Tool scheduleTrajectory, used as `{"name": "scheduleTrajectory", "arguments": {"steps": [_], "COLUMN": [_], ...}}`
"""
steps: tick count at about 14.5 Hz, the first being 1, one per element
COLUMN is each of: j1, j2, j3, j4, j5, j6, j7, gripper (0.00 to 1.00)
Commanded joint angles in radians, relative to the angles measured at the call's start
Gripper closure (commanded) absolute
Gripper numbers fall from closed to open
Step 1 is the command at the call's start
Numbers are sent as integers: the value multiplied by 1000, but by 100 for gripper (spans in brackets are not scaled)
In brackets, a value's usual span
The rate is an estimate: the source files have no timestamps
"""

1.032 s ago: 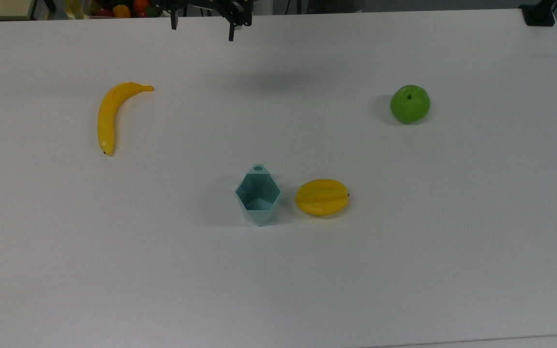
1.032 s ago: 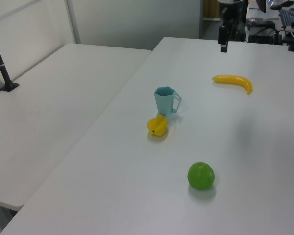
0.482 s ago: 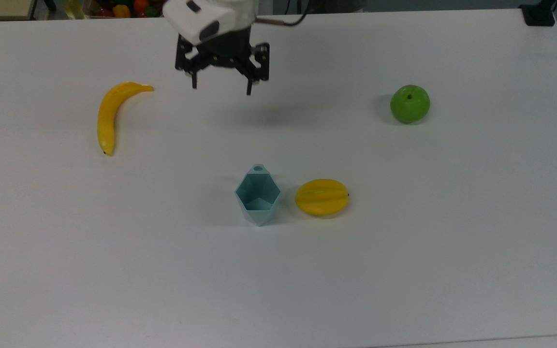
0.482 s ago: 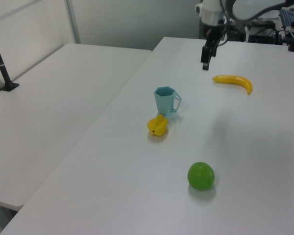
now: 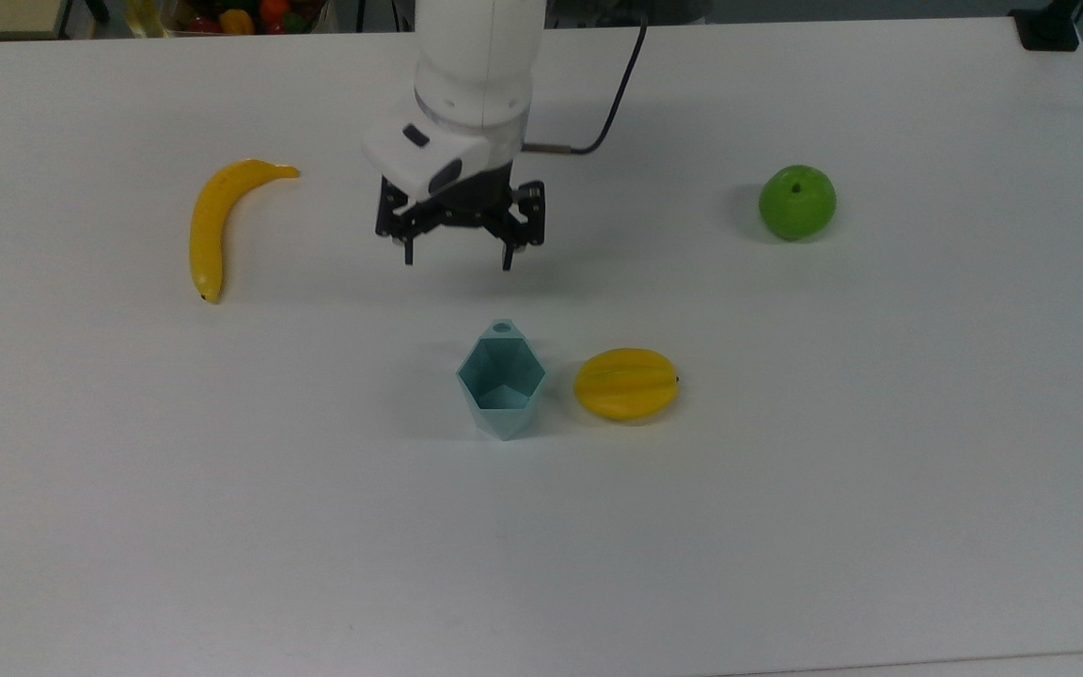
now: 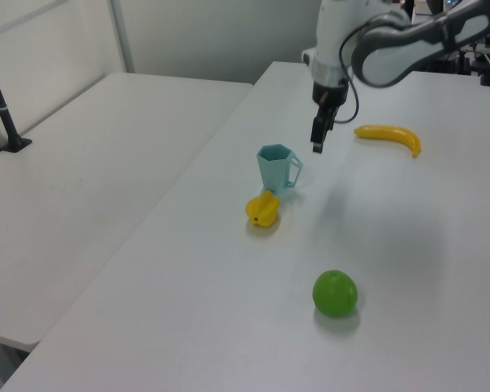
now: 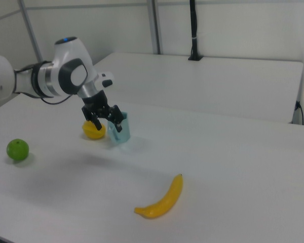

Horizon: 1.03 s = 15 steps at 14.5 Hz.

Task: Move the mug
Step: 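Lower the open gripper toward the light-blue hexagonal mug's rim, then close the gripper on the rim of the light-blue mug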

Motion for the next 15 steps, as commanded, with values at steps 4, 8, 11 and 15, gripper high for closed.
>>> {"name": "scheduleTrajectory", "arguments": {"steps": [4, 8, 11, 15], "j1": [25, 20, 17, 16], "j2": [109, 141, 151, 151], "j3": [12, 17, 17, 17], "j4": [5, 5, 6, 6], "j5": [-46, -46, -38, -37], "j6": [160, 228, 258, 280], "j7": [2, 1, 4, 4], "gripper": [9, 54, 66, 83]}}
